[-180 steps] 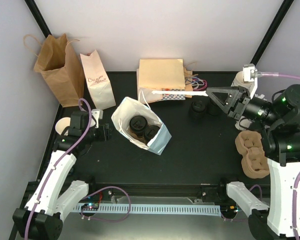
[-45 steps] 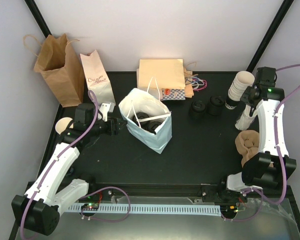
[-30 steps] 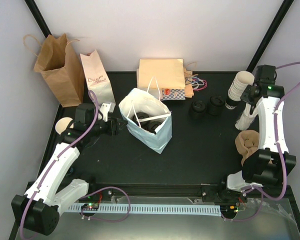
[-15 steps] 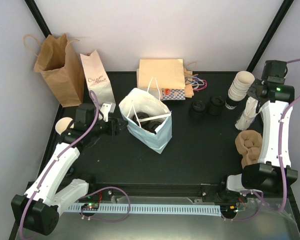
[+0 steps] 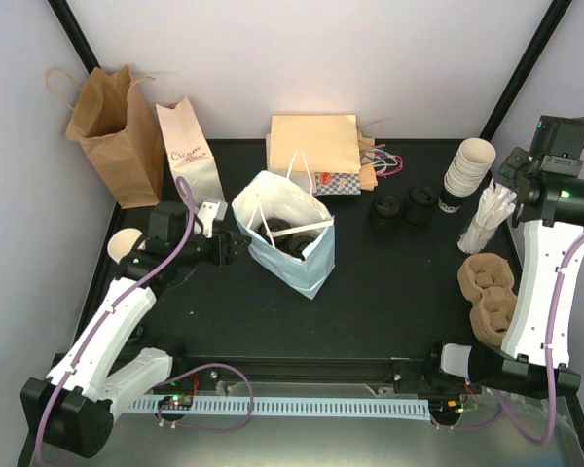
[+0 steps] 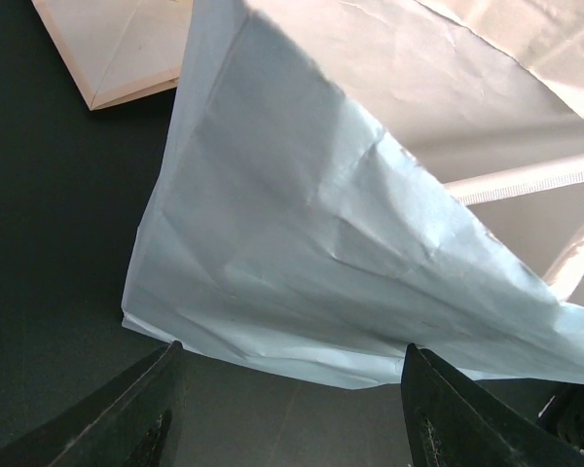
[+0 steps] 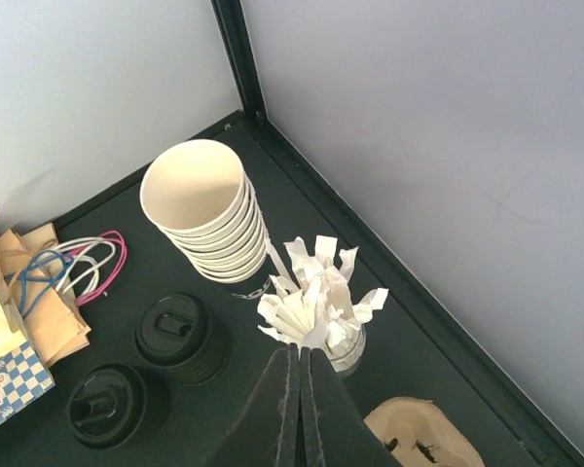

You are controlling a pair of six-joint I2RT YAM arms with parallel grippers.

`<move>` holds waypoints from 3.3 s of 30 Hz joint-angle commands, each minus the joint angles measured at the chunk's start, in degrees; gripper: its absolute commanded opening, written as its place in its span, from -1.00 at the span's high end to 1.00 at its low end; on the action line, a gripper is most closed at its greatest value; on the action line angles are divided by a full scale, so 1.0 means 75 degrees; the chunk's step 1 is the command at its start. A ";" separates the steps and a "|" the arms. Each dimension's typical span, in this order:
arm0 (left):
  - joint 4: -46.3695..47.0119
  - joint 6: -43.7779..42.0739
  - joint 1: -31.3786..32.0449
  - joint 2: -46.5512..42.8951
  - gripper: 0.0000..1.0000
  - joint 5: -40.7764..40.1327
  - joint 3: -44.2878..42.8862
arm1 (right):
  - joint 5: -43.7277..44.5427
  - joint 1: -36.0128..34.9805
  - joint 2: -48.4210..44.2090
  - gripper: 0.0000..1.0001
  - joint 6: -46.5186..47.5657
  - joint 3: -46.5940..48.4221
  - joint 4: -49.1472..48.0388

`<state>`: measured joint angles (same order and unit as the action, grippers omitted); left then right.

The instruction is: Pack the takeout coffee

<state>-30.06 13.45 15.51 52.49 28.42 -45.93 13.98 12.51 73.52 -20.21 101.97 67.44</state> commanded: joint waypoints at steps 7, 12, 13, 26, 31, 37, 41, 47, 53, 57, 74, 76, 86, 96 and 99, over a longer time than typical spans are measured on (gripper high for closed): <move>0.0103 -0.0188 0.0077 -0.0073 -0.26 -0.0121 0.0007 | -0.0777 0.0007 -0.0221 0.98 0.0091 0.1012 0.0580; 0.0106 -0.0192 0.0077 -0.0073 -0.26 -0.0102 0.0001 | -0.1518 0.0007 -0.0381 0.98 0.0099 0.1345 0.0732; 0.0106 -0.0183 0.0087 -0.0073 -0.26 -0.0100 -0.0002 | -0.1591 0.0007 -0.0380 0.98 0.0099 0.1420 0.0788; 0.0100 -0.0190 0.0112 -0.0143 -0.26 -0.0115 0.0007 | -0.2654 0.0007 -0.0284 0.98 -0.0020 0.2433 0.1150; 0.0099 -0.0189 0.0115 -0.0149 -0.26 -0.0125 0.0019 | -0.4802 0.0007 -0.0435 0.98 -0.0029 0.2438 0.0669; 0.0106 -0.0200 0.0130 -0.0120 -0.26 -0.0122 0.0019 | -0.7611 -0.0787 -0.0872 0.98 -0.0512 0.1338 -0.1050; 0.0108 -0.0200 0.0140 -0.0108 -0.25 -0.0133 0.0020 | -0.7738 -0.1999 -0.0979 0.98 -0.0578 0.1056 -0.1751; 0.0106 -0.0229 0.0159 -0.0096 -0.26 -0.0173 0.0033 | -0.8127 -0.3449 -0.0846 0.98 -0.0550 0.1142 -0.2465; 0.0118 -0.0247 0.0165 -0.0088 -0.25 -0.0193 0.0031 | -0.9082 -0.3808 -0.1087 0.98 -0.1492 0.0724 -0.4372; 0.0118 -0.0259 0.0167 -0.0081 -0.25 -0.0219 0.0038 | -0.9478 -0.3944 -0.1230 0.98 -0.2144 0.0318 -0.5446; 0.0139 -0.0286 0.0182 -0.0005 -0.25 -0.0181 0.0042 | -0.7599 -0.5705 -0.1653 0.98 -0.1014 -0.1388 -0.5273; 0.0147 -0.0294 0.0182 -0.0003 -0.25 -0.0187 0.0042 | -0.7406 -0.5795 -0.1740 0.98 -0.0952 -0.1638 -0.5254; 0.0144 -0.0294 0.0182 0.0039 -0.25 -0.0201 0.0037 | -0.7010 -0.6033 -0.2300 0.98 -0.0994 -0.2685 -0.5406; 0.0141 -0.0306 0.0185 0.0044 -0.25 -0.0202 0.0037 | -0.6547 -0.6287 -0.2426 0.98 -0.0726 -0.3046 -0.5116; 0.0143 -0.0306 0.0194 0.0044 -0.25 -0.0199 0.0034 | -0.6323 -0.6462 -0.2343 0.98 -0.0557 -0.2973 -0.4976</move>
<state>-30.04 12.38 16.60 52.51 27.22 -45.50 -36.34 -34.30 56.01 -26.74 79.09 29.54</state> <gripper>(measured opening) 0.626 0.026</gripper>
